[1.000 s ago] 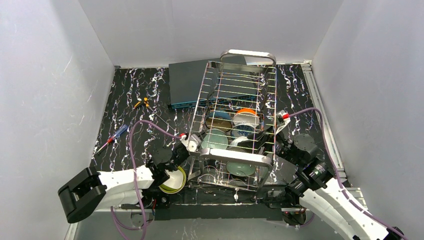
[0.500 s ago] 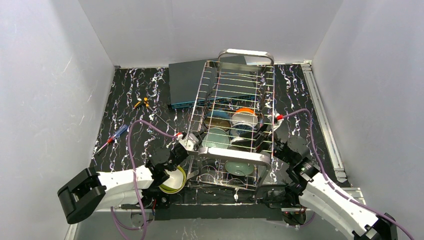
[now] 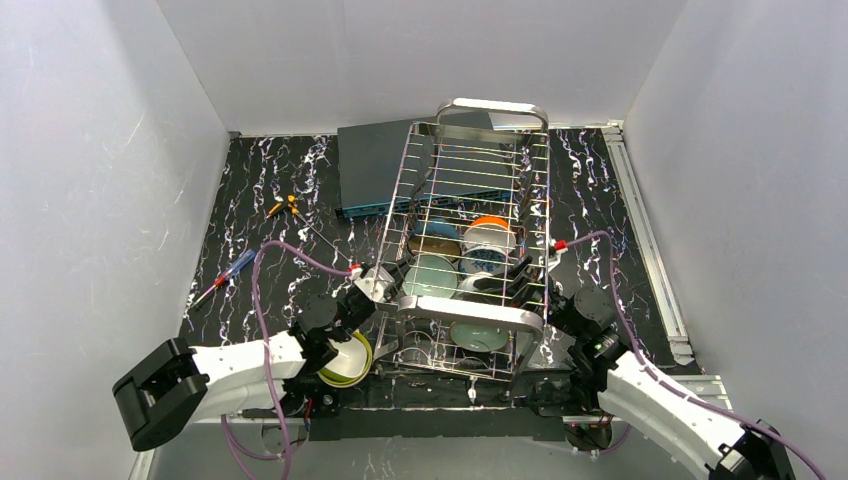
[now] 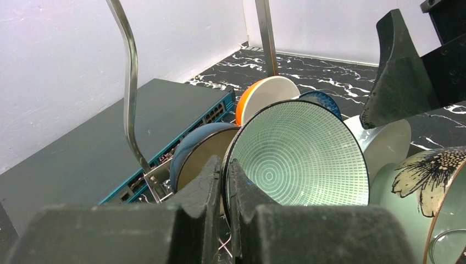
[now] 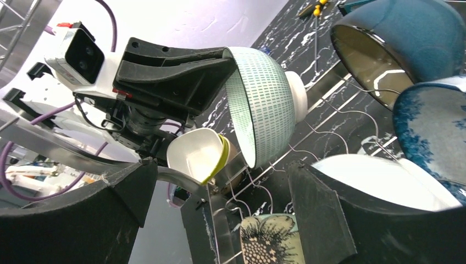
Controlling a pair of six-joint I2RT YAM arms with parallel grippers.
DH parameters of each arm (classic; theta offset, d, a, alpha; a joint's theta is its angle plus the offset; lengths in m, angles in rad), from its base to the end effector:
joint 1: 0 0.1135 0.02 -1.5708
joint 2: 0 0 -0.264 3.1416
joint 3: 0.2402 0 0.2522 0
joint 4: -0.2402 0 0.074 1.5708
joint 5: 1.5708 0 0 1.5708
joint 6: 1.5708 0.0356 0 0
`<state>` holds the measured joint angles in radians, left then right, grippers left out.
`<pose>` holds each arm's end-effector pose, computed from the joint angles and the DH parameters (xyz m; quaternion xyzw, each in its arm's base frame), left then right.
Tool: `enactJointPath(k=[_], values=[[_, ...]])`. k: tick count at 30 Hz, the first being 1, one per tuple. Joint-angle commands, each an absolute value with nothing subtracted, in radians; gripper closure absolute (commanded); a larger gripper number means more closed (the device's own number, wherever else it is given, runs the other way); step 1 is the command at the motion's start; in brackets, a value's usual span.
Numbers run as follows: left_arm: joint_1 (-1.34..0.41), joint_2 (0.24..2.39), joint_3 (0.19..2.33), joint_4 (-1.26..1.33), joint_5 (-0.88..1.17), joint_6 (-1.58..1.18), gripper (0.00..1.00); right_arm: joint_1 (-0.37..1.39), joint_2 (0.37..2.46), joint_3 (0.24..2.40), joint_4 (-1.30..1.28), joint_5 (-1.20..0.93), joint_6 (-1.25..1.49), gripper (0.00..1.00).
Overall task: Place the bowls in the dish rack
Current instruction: Adjust the bowl.
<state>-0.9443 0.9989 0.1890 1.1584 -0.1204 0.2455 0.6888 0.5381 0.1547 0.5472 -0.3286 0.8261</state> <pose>0.1162 -0.1532 0.2368 0.2802 0.5020 -0.2474 0.7799 0.1079 0.1037 0.2304 -0.0807 0.6452 0.5938 0.4739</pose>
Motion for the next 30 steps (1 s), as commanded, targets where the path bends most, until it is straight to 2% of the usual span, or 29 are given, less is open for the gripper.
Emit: enactJointPath(k=[1,9,21,30], values=[[-0.938,0.953,0.193,1.265,-0.122,0.233,1.00,0.691,0.603,0.176,0.752,-0.379,0.865,0.04],[-0.937,0.923,0.190,1.292,-0.098,0.218,1.00,0.681,0.729,0.165,0.951,-0.444,0.943,0.05],[-0.936,0.881,0.217,1.285,0.091,0.161,1.00,0.669,0.864,0.195,1.059,-0.459,0.937,0.01],[-0.937,0.910,0.253,1.266,0.128,0.143,1.00,0.670,0.950,0.235,1.093,-0.519,0.931,0.02]])
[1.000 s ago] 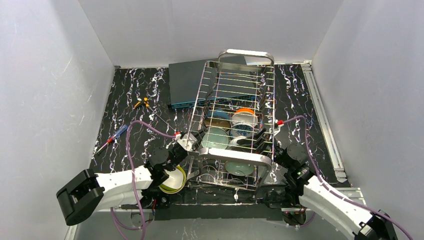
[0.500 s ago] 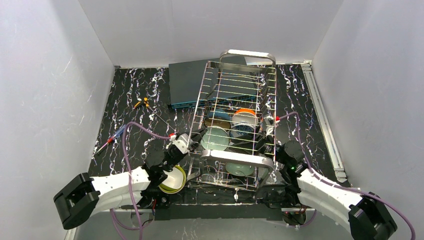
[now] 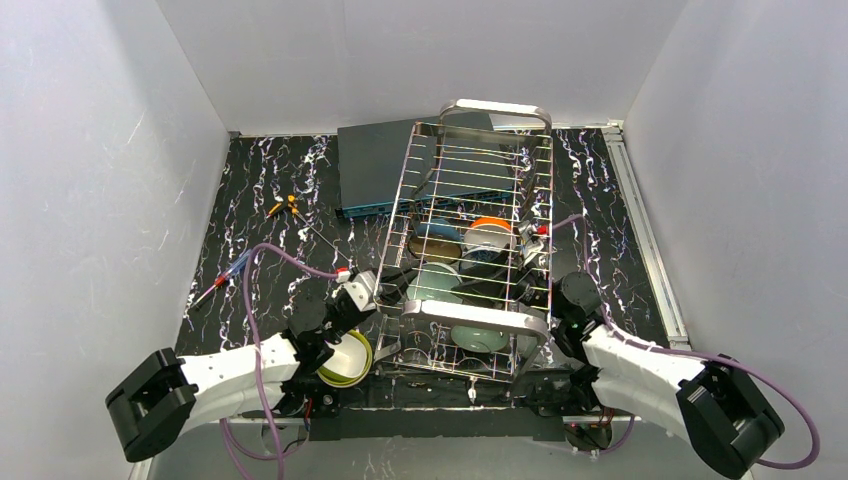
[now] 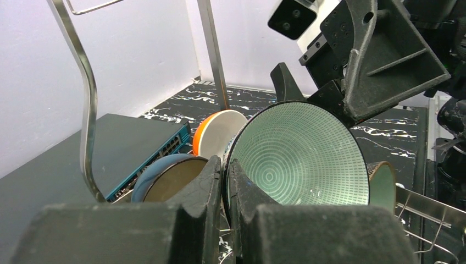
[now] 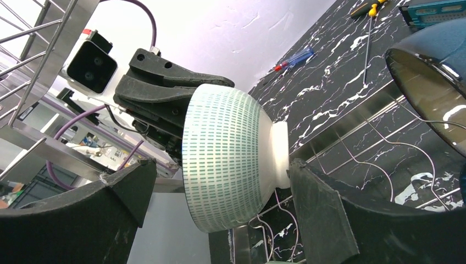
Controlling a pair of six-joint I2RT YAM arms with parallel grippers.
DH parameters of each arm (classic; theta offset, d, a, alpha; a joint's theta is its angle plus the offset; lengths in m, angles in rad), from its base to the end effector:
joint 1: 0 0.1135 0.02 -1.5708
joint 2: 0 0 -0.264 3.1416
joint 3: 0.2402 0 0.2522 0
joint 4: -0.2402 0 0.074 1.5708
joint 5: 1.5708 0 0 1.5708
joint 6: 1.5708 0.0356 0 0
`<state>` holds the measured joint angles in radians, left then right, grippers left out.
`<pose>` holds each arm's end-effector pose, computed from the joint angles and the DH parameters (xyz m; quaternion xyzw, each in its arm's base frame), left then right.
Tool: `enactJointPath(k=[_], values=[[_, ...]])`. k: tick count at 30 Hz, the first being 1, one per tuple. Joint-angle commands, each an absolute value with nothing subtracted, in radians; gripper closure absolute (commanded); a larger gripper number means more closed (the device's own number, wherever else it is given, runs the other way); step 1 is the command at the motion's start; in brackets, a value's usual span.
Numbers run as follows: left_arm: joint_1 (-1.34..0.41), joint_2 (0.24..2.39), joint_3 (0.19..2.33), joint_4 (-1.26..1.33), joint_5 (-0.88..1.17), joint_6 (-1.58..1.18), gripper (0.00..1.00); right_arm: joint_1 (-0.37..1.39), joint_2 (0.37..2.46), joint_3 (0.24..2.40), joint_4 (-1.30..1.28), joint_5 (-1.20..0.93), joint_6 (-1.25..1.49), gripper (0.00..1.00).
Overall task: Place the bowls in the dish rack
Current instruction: Adjust the bowl.
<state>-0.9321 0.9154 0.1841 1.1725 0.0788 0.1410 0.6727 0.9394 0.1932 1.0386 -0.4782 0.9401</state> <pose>0.1054 -0.1466 0.2506 0.3020 0.4427 -0.3447 0.7707 0.1352 0.1286 0.2348 -0.1111 0.5997 0.6606 0.4377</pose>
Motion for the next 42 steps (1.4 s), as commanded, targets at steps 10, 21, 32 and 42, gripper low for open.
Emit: enactJointPath(k=[10,21,32,42], values=[[-0.937,0.920,0.279,1.294,0.157,0.175,1.00,0.669,0.988,0.273,0.992,-0.540,0.912,0.05],[-0.937,0.880,0.273,1.306,0.122,0.236,1.00,0.669,0.976,0.308,0.837,-0.519,0.865,0.02],[-0.936,0.883,0.300,1.314,0.113,0.252,1.00,0.670,1.073,0.359,0.852,-0.586,0.865,0.07],[-0.937,0.903,0.283,1.304,0.060,0.276,1.00,0.669,1.073,0.417,0.743,-0.602,0.772,0.49]])
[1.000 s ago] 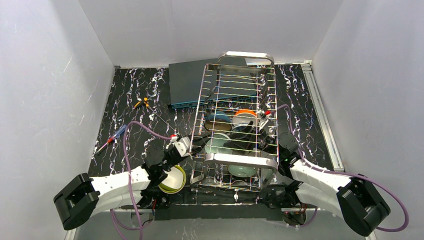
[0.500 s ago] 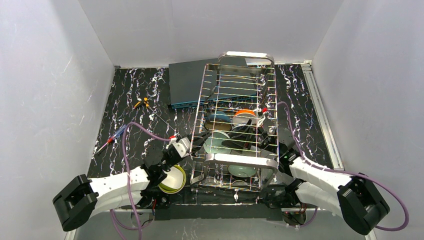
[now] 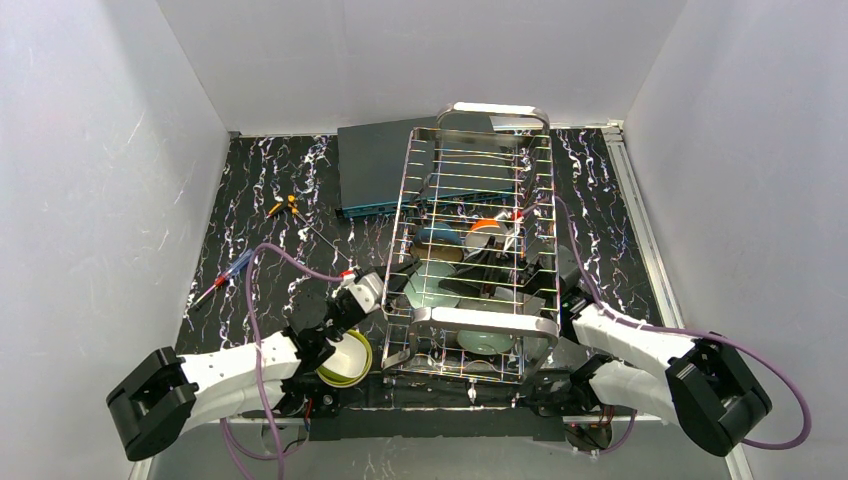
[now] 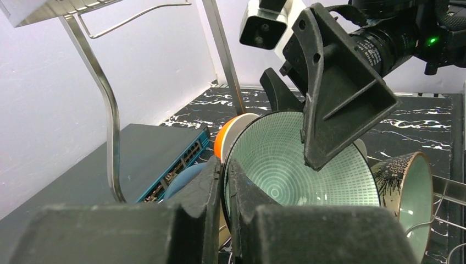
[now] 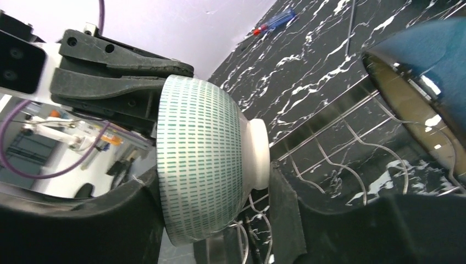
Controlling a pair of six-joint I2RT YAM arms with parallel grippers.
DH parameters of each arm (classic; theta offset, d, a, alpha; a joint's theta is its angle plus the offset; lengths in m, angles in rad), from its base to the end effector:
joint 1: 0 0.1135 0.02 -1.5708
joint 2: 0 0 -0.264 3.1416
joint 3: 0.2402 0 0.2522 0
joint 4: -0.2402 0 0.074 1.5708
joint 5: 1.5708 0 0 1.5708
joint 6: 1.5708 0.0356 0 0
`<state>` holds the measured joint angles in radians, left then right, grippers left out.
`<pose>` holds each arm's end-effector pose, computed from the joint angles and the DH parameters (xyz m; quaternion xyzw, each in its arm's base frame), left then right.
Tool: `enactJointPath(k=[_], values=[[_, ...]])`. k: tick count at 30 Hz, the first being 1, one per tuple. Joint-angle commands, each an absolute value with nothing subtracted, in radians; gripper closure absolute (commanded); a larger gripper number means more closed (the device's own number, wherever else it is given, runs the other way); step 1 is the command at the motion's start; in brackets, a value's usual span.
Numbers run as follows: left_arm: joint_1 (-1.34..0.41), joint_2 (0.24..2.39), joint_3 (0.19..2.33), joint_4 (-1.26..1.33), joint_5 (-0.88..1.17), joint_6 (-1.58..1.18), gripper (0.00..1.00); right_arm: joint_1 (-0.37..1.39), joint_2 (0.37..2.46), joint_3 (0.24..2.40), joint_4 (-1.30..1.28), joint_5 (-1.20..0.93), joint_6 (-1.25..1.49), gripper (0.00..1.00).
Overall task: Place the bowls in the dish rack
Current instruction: Adjust the bowl.
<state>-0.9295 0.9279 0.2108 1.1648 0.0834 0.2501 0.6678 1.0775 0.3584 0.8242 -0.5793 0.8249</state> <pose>0.1080 -0.1496 0.2564 0.3252 0.4225 -0.3027 0.7900 0.1623 0.1528 0.2407 -0.1613 0.6558 0.6239 0.3932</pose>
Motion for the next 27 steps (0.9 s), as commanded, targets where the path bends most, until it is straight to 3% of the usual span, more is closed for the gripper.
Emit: enactJointPath(k=[1,4,6,11,15,18,27], values=[[-0.936,0.897,0.280,1.293,0.055,0.275,1.00,0.669,1.071,0.426,0.723,-0.599,0.754,0.60],[-0.936,0.875,0.270,1.260,0.045,0.272,1.00,0.670,1.069,0.449,0.673,-0.580,0.716,0.89],[-0.936,0.856,0.257,1.246,0.037,0.267,1.00,0.670,1.068,0.459,0.649,-0.564,0.695,0.99],[-0.937,0.790,0.236,1.177,0.014,0.244,0.89,0.670,1.069,0.483,0.592,-0.524,0.657,0.99],[-0.937,0.699,0.229,1.014,-0.082,0.169,0.55,0.670,1.067,0.509,0.537,-0.499,0.614,0.99],[-0.936,0.605,0.221,0.838,-0.222,0.020,0.36,0.669,1.064,0.518,0.528,-0.480,0.587,0.99],[-0.936,0.471,0.343,0.184,-0.377,-0.650,0.09,0.669,1.042,0.504,0.591,-0.452,0.519,0.99]])
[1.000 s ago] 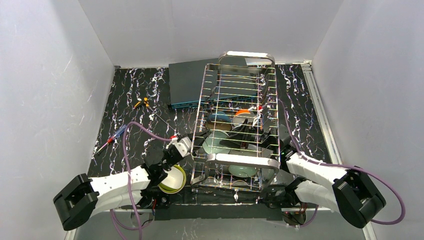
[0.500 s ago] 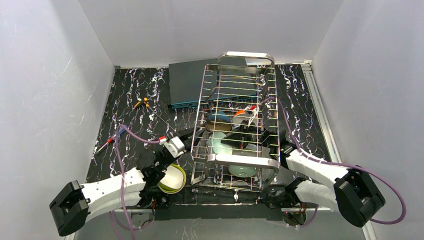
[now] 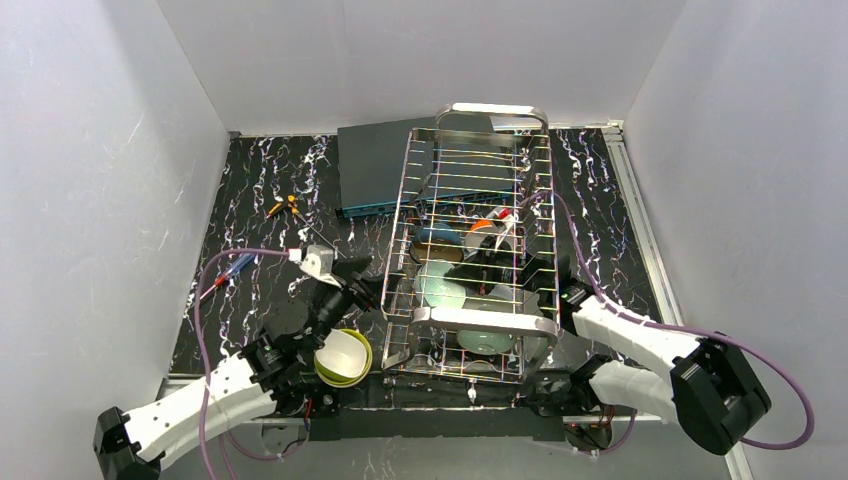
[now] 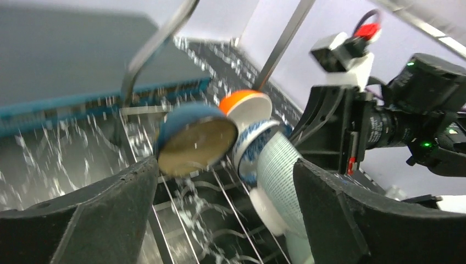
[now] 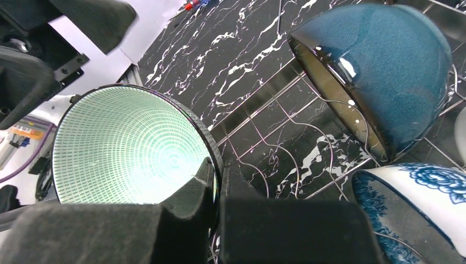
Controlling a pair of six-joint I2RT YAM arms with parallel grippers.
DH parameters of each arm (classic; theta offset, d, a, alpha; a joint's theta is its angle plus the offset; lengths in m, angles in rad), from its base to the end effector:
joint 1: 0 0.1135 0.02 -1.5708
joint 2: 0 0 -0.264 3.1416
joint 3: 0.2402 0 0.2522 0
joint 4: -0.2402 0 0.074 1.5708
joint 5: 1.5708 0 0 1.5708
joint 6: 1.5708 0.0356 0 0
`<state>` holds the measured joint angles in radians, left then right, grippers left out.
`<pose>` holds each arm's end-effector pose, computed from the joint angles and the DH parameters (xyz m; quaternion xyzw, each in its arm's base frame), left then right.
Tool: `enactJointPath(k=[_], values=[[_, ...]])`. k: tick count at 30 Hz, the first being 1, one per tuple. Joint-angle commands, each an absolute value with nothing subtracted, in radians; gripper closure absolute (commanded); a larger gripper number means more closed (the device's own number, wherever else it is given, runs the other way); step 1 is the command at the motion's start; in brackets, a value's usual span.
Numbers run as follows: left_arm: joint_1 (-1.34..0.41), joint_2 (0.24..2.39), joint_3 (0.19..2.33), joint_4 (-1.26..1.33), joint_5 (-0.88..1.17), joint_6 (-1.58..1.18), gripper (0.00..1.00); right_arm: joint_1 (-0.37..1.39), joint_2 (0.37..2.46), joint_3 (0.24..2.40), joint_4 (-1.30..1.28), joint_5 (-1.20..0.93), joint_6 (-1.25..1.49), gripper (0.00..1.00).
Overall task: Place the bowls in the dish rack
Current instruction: Adjust the bowl.
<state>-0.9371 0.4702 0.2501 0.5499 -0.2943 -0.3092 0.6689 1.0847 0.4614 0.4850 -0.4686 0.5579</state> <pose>0.0907 -0.1059 0.2732 0.0642 0.5839 -0.4004 0.7033 0.1747 0.1585 0.2381 -0.1929 0.7241 0.5108 0.4214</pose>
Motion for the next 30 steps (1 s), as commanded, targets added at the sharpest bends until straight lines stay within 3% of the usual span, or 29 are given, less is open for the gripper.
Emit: enactJointPath(k=[1,5,18,30], values=[[-0.936,0.487,0.373,0.113,-0.370,-0.704,0.08,0.669,1.039,0.501,0.600,-0.451,0.513,0.99],[-0.937,0.553,0.466,-0.029,-0.252,-0.806,0.04,0.669,1.031,0.492,0.626,-0.453,0.495,0.99],[-0.907,0.618,0.439,0.240,0.048,-0.963,0.02,0.669,1.022,0.485,0.645,-0.463,0.465,0.99],[-0.874,0.789,0.513,0.238,0.140,-0.992,0.03,0.669,0.978,0.482,0.674,-0.480,0.475,0.99]])
